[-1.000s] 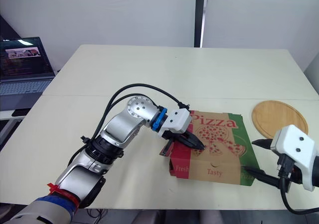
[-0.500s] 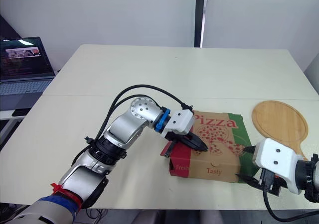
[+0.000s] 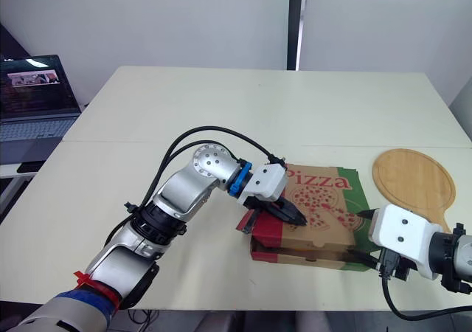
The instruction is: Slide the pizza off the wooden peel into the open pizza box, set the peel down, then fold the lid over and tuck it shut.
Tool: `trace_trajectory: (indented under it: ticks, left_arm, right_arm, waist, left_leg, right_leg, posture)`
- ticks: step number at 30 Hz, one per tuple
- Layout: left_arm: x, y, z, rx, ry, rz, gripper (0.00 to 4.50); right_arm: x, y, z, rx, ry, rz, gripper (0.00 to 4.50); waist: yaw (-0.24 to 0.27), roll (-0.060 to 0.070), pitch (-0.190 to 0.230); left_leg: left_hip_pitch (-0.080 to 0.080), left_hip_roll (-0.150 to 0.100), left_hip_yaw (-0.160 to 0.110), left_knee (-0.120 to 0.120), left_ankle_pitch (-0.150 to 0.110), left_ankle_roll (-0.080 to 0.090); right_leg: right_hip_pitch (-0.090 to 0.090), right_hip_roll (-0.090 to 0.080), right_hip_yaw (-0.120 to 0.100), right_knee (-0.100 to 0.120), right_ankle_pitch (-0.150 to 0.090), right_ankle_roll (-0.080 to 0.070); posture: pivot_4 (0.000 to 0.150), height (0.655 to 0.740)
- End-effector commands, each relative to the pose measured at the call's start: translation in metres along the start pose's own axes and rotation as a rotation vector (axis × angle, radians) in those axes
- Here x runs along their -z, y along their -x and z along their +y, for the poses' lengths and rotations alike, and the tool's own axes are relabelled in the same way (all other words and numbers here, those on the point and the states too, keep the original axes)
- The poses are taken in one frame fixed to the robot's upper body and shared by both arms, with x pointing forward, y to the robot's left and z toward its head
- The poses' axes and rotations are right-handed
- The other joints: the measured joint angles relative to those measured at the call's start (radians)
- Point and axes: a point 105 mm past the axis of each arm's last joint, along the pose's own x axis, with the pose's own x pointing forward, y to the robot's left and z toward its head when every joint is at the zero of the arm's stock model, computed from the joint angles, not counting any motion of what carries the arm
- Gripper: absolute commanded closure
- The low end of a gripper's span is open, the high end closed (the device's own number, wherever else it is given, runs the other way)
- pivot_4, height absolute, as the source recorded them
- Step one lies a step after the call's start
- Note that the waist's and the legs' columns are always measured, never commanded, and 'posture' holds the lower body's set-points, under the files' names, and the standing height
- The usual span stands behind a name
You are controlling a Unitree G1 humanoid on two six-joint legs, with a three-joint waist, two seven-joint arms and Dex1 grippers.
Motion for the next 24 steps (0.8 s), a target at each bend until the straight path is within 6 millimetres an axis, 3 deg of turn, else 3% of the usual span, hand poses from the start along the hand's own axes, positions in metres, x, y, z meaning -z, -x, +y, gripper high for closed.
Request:
trace_trajectory:
  ticks: [1,7,13,16,19,24]
  left_arm:
    - [0.001,-0.008,-0.011,0.050,-0.040,0.027,4.50]
    - [0.015,-0.012,-0.015,0.057,-0.049,0.084,4.50]
    - [0.014,-0.011,-0.010,0.030,-0.059,0.082,4.50]
    - [0.013,-0.009,-0.007,0.013,-0.063,0.078,4.50]
    - [0.012,-0.007,-0.005,-0.002,-0.064,0.076,4.50]
    - [0.012,-0.007,-0.003,-0.013,-0.062,0.073,4.50]
  right_arm:
    - [0.001,-0.001,-0.001,0.036,0.020,0.008,0.88]
    - [0.005,-0.006,0.003,0.039,0.003,0.011,0.88]
    - [0.003,-0.005,0.007,0.039,-0.053,-0.019,0.88]
    - [-0.001,0.008,-0.007,0.099,-0.152,-0.073,0.88]
    - [0.006,0.034,-0.029,0.191,-0.275,-0.086,0.88]
    - [0.028,0.050,-0.034,0.259,-0.421,-0.051,0.88]
  waist:
    - [0.000,0.000,0.000]
    - [0.000,0.000,0.000]
    - [0.000,0.000,0.000]
    - [0.001,0.000,0.000]
    - [0.002,0.000,0.000]
    - [0.006,0.000,0.000]
  left_leg:
    - [0.000,0.000,0.000,0.000,0.000,0.000]
    - [0.000,0.000,0.000,0.000,0.000,0.000]
    - [0.000,0.000,0.000,0.000,0.000,0.000]
    - [0.000,0.000,0.000,0.000,0.000,0.000]
    - [0.000,0.000,0.000,0.000,0.000,0.000]
    - [0.001,0.000,0.000,0.000,0.000,0.001]
  right_leg:
    - [0.000,0.000,0.000,0.000,0.000,0.000]
    - [0.000,0.000,0.000,0.000,0.000,0.000]
    - [0.000,0.000,0.000,0.000,0.000,0.000]
    - [0.000,0.000,0.000,0.000,0.000,0.000]
    - [0.001,0.000,0.000,0.000,0.000,0.000]
    - [0.001,0.000,0.000,0.000,0.000,0.000]
  posture:
    - [0.150,0.7341]
    - [0.150,0.7341]
    - [0.150,0.7341]
    - [0.150,0.7341]
    - [0.150,0.7341]
    - [0.150,0.7341]
